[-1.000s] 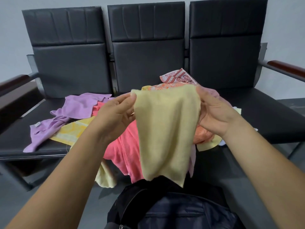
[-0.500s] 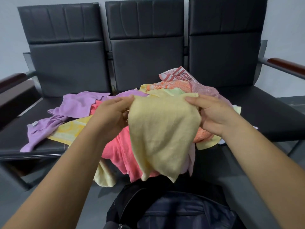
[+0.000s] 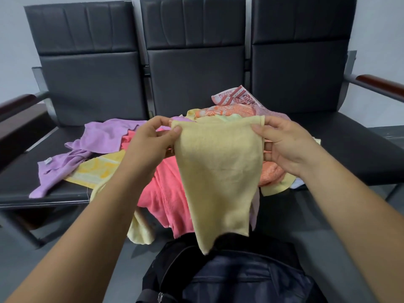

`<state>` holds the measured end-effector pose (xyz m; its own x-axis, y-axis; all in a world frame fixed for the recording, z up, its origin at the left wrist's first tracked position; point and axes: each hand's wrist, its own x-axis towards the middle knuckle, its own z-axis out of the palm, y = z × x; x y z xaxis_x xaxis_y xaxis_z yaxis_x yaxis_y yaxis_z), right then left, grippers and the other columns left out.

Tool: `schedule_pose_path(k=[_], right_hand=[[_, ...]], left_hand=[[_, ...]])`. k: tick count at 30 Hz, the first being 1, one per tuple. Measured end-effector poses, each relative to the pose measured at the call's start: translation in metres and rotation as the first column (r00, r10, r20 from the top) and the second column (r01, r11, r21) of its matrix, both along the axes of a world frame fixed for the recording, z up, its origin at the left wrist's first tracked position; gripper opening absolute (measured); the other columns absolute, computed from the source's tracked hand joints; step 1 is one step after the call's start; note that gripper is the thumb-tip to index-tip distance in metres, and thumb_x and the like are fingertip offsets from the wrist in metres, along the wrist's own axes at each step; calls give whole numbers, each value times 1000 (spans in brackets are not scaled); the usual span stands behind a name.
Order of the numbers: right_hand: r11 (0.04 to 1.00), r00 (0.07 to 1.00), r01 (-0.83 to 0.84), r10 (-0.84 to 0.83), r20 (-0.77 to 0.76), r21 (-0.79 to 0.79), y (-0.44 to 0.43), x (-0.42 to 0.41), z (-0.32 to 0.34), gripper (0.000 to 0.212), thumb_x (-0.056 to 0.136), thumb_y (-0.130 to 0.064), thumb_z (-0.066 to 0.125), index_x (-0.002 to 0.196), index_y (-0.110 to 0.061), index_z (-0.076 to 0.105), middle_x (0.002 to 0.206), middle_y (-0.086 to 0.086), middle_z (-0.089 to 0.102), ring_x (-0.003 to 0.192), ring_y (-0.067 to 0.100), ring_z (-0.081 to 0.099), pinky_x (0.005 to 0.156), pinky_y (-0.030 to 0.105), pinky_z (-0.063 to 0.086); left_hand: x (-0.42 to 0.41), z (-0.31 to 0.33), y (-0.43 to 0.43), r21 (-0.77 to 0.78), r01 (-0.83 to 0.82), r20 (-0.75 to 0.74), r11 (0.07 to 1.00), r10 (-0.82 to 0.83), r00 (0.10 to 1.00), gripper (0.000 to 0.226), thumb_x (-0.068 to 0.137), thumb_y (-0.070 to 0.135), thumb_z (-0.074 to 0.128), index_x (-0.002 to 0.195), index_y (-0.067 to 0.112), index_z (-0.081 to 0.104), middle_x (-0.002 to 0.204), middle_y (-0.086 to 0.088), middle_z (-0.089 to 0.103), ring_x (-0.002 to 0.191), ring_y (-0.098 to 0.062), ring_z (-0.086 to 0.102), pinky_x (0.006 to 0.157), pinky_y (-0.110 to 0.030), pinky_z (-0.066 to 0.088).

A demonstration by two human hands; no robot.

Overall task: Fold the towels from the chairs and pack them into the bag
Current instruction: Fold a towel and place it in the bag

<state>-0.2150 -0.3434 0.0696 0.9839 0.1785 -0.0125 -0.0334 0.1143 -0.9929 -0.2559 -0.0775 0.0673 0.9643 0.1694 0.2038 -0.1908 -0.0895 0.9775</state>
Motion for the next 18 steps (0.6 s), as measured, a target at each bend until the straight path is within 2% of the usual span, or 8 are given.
schedule_pose_path(k=[1, 3, 5, 6, 8, 11, 15, 18], right_hand=[[997, 999, -4, 7, -45, 76, 1, 0, 1, 24, 98, -16, 63, 121, -8, 67, 93, 2, 74, 77, 16, 70, 64, 30, 61], [959, 990, -47, 82, -115, 279, 2, -1, 3, 27, 96, -18, 65, 120, -6, 68, 103, 4, 74, 92, 17, 69, 78, 29, 62], [899, 979, -99, 164, -119, 426, 0, -1, 5, 38, 90, -15, 65, 125, 0, 65, 124, 9, 70, 115, 18, 66, 97, 29, 56], [889, 977, -122, 185, -103, 441, -1, -1, 6, 42, 87, -12, 65, 127, 3, 63, 129, 12, 68, 122, 19, 65, 101, 29, 53], [920, 981, -152, 186, -60, 362, -2, -1, 5, 44, 85, -5, 63, 127, 8, 61, 124, 14, 71, 117, 19, 68, 100, 29, 54], [982, 998, -55, 60, -26, 182, -1, 2, -1, 34, 90, 4, 63, 123, 11, 64, 117, 20, 72, 104, 24, 72, 91, 31, 60], [998, 996, 70, -70, 58, 2, -1, 4, -3, 21, 90, -2, 68, 111, 1, 72, 101, 12, 76, 90, 22, 70, 83, 34, 57], [995, 992, 95, -93, 82, -10, 0, 3, -2, 12, 88, 1, 68, 98, -1, 74, 85, 6, 76, 78, 18, 70, 73, 29, 55]], left_hand=[[0, 0, 0, -77, 31, -22, 997, -33, 999, 8, 100, 14, 61, 93, 13, 65, 82, -9, 64, 75, -22, 56, 74, -33, 51], [-1, 2, -1, -241, 140, -15, 961, -148, 989, 9, 94, 13, 64, 102, 11, 68, 88, -4, 69, 82, -19, 62, 80, -32, 51], [0, 2, 2, -313, 225, 48, 923, -221, 974, 34, 83, 6, 67, 117, 9, 65, 98, -1, 74, 95, -18, 69, 85, -28, 55], [-1, 3, 3, -283, 232, 74, 931, -220, 973, 40, 80, 2, 67, 120, 8, 64, 100, -1, 75, 98, -18, 70, 86, -27, 55], [-2, 2, 6, -106, 169, 89, 980, -160, 983, 30, 84, -1, 68, 112, 9, 67, 97, 1, 76, 97, -16, 71, 87, -25, 54], [-2, -2, 8, 81, 76, 83, 994, -83, 993, 17, 93, -3, 64, 95, 13, 67, 86, 0, 75, 88, -15, 68, 84, -26, 55], [-2, -4, 0, 58, 54, 26, 997, -56, 998, 10, 100, 11, 61, 91, 15, 58, 84, -7, 72, 83, -20, 66, 84, -36, 58], [2, -5, 0, 10, 30, 6, 1000, -30, 1000, 10, 98, 16, 64, 91, 12, 60, 82, -9, 67, 81, -23, 60, 81, -37, 55]])
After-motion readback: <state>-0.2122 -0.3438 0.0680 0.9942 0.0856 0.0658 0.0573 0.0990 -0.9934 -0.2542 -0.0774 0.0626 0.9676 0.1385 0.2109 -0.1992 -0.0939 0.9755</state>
